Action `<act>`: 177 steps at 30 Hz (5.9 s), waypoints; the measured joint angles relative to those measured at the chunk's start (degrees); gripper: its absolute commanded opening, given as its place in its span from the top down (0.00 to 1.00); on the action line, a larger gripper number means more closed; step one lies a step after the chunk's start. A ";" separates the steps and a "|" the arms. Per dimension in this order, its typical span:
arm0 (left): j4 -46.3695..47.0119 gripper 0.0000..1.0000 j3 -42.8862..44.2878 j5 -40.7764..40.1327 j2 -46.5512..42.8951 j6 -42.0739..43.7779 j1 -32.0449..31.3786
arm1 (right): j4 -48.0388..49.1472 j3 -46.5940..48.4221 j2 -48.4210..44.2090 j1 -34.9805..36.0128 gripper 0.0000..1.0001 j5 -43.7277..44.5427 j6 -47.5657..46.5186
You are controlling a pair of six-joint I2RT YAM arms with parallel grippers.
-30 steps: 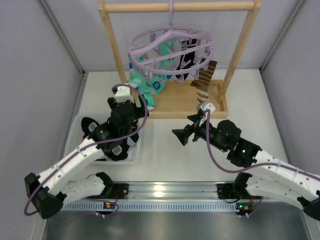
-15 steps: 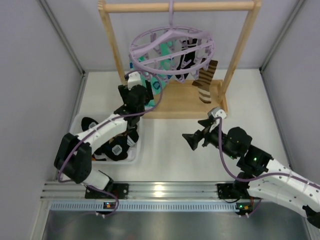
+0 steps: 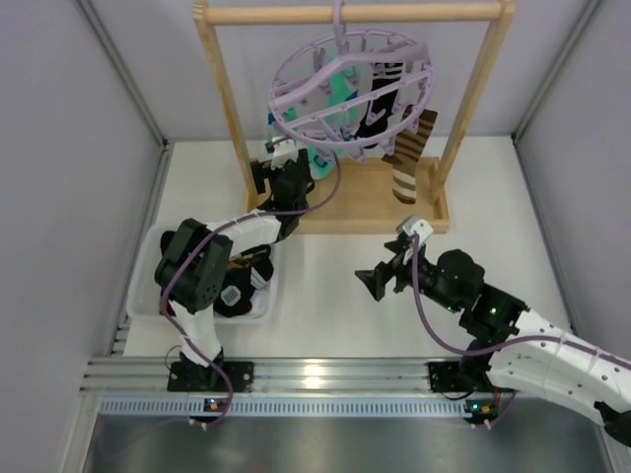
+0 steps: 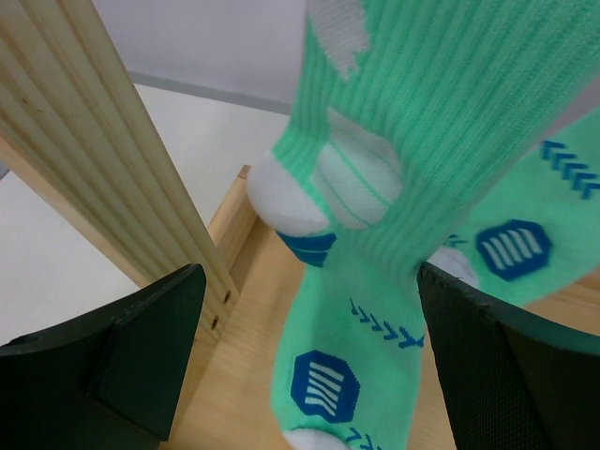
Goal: Remove the socks clipped to the hanger
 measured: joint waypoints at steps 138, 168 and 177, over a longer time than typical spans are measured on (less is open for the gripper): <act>-65.88 0.02 36.04 6.62 -27.52 -3.82 -19.74 | 29.22 27.47 55.76 19.80 1.00 21.55 -21.38; -66.03 0.35 33.11 22.69 -25.97 -7.54 -10.67 | 28.83 27.04 55.76 19.91 1.00 20.17 -19.37; -66.03 0.67 33.14 20.44 -24.74 -6.60 -10.67 | 28.89 26.08 55.76 19.96 1.00 20.15 -19.34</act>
